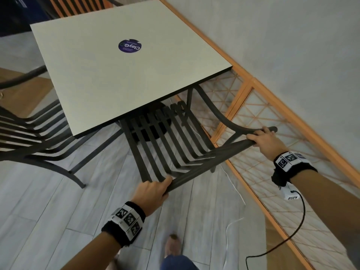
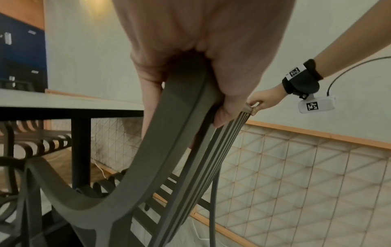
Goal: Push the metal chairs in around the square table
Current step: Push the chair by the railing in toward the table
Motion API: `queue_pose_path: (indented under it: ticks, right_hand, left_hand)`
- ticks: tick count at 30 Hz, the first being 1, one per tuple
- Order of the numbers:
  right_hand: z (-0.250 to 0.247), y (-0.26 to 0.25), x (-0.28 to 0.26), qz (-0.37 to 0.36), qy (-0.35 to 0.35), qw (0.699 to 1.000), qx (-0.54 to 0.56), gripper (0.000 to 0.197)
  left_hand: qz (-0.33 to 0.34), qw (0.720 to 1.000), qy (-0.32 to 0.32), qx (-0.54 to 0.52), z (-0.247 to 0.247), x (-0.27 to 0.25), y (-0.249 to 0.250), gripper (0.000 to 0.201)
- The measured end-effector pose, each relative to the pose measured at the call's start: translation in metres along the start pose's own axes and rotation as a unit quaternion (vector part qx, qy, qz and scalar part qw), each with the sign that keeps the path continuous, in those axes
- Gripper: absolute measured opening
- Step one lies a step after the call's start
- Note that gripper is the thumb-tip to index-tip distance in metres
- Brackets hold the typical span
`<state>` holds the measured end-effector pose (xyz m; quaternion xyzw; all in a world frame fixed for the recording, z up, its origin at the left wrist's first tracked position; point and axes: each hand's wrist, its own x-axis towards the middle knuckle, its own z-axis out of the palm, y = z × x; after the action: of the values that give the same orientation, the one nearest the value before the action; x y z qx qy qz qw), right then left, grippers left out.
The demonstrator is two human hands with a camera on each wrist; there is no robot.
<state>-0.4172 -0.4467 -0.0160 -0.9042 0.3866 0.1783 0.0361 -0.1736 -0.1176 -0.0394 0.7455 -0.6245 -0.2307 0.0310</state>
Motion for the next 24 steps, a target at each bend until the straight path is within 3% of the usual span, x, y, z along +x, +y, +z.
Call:
queue_pose_path:
  ticks: [6, 11, 16, 22, 24]
  right_hand:
    - [-0.006, 0.004, 0.014, 0.012, -0.001, 1.000, -0.005, 0.035]
    - [0.001, 0.005, 0.011, 0.017, -0.004, 1.000, 0.001, 0.043]
    - [0.000, -0.001, 0.009, 0.023, -0.006, 1.000, -0.019, 0.054]
    - [-0.024, -0.087, -0.008, -0.071, 0.001, 0.997, 0.037, 0.040]
    - [-0.028, -0.124, -0.014, -0.110, -0.001, 0.992, 0.067, 0.044]
  left_hand:
    - [0.006, 0.999, 0.041, -0.018, -0.001, 0.011, 0.004, 0.027]
    - [-0.007, 0.999, 0.008, -0.030, 0.008, 0.012, 0.009, 0.022]
    - [-0.008, 1.000, 0.000, -0.014, 0.008, 0.013, 0.008, 0.031]
    - [-0.006, 0.993, -0.051, -0.108, -0.007, -0.005, -0.006, 0.043]
    - [-0.017, 0.988, -0.068, -0.138, -0.014, -0.017, -0.023, 0.051]
